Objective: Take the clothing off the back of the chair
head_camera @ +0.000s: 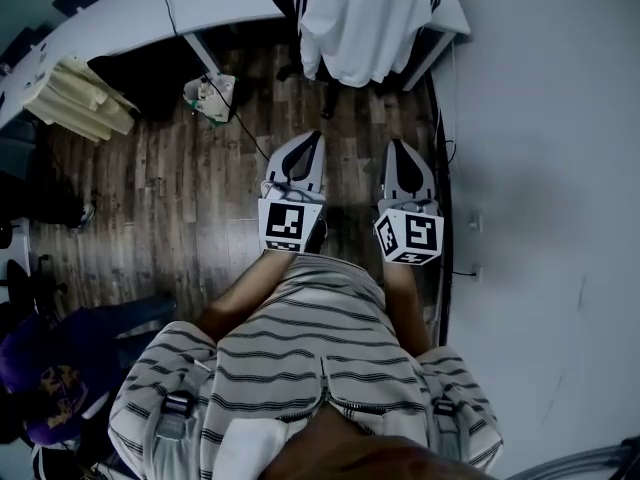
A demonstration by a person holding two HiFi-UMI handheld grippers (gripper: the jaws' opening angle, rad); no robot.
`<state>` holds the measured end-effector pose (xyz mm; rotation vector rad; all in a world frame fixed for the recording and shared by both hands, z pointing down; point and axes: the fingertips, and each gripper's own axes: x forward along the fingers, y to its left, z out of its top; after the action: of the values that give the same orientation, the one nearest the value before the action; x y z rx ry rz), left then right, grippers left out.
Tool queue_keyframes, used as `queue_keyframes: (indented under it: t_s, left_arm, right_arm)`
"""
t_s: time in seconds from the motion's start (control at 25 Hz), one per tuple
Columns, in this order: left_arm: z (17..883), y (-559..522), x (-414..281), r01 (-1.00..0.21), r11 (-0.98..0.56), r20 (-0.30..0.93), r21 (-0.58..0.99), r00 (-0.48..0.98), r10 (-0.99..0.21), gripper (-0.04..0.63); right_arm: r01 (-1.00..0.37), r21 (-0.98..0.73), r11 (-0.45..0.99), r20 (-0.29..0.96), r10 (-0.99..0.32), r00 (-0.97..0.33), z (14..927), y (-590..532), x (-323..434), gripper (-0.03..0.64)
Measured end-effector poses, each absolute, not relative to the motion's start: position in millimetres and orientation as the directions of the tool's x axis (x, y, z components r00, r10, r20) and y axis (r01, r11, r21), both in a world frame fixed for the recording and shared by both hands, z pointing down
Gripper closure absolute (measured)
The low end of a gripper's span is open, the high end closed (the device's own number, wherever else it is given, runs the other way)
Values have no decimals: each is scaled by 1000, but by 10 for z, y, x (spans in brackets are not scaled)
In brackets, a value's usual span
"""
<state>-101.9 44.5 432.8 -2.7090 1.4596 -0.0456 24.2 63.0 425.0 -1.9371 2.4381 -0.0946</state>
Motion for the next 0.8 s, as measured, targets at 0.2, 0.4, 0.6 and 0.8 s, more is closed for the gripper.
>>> queue_keyframes:
  t_s: [0.2, 0.4, 0.6, 0.8]
  left_arm:
    - [4254, 20, -992, -830, -553, 4, -68, 554, -832, 571]
    - [4164, -425, -996, -836, -545, -9, -58, 546, -837, 571]
    - [4075, -811, -988, -841, -538, -21, -51, 540, -842, 571]
    - [4067, -1151, -958, -840, -540, -13, -52, 541, -841, 571]
  right_arm:
    - [-973, -63, 220, 26, -975, -222, 4156, 160, 280, 597]
    - [-972, -51, 231, 27, -972, -233, 4062, -297, 265, 597]
    - [-971, -33, 237, 18, -971, -237, 3937, -702, 266, 597]
    - [-971, -36, 236, 32, -971, -237, 3960, -1046, 283, 597]
